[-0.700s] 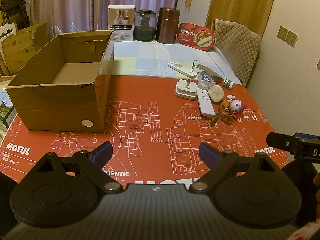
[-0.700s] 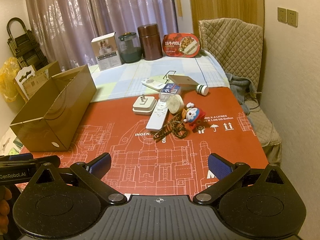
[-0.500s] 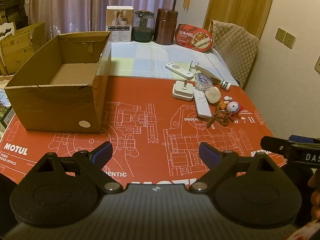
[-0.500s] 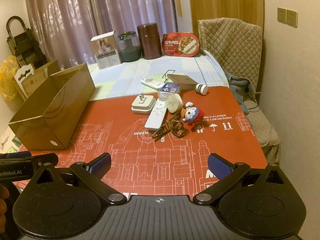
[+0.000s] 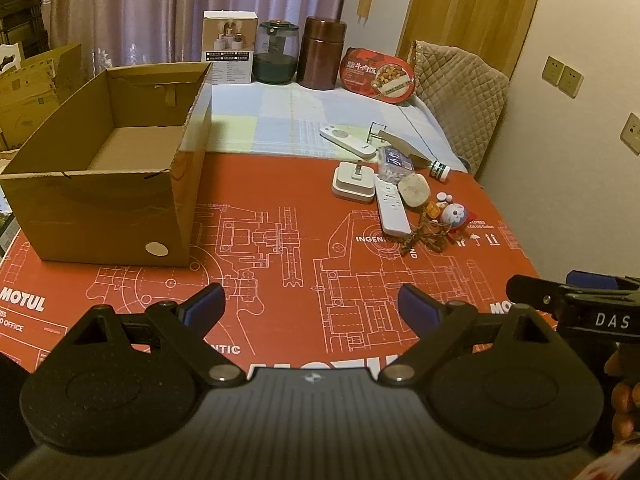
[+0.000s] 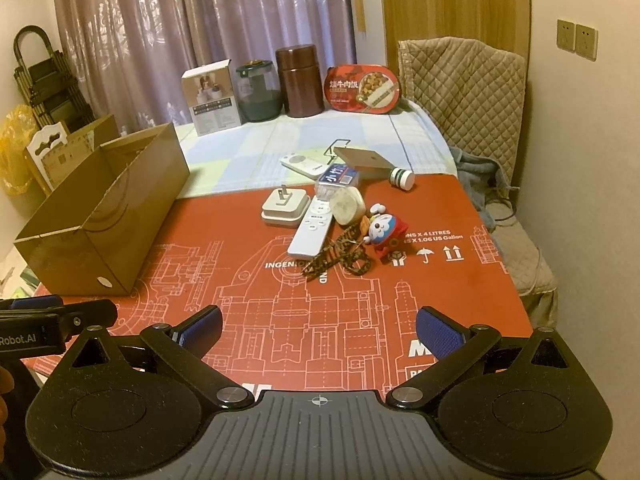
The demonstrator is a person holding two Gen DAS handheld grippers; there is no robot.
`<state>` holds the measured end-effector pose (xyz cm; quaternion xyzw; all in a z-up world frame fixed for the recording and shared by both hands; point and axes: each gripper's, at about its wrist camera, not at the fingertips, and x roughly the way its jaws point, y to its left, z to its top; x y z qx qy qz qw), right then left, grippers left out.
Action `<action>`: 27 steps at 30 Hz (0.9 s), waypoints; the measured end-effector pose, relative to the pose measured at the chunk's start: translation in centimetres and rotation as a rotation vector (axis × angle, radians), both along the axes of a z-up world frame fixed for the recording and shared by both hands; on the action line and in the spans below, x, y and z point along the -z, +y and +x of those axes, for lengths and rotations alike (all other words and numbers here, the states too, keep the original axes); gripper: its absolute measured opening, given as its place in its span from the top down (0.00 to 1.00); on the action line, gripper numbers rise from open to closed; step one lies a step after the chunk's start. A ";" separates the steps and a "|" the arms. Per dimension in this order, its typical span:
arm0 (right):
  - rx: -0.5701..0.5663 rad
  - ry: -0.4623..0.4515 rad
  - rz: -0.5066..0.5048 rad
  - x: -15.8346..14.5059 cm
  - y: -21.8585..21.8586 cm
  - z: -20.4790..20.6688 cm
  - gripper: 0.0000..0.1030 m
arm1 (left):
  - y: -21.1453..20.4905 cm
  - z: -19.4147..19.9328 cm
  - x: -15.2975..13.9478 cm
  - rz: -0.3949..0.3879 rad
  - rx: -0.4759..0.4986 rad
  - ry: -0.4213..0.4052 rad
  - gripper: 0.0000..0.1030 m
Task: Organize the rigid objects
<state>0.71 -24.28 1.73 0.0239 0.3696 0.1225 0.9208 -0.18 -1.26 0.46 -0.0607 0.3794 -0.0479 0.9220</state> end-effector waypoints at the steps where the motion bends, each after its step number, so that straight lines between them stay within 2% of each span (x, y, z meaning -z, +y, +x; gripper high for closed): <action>1: -0.001 0.000 -0.001 0.0 0.0 0.0 0.03 | 0.0 0.0 0.0 -0.001 0.002 0.000 0.12; 27: -0.004 0.002 -0.006 0.1 0.1 0.2 0.03 | -0.5 0.1 0.1 -0.006 0.020 0.000 0.13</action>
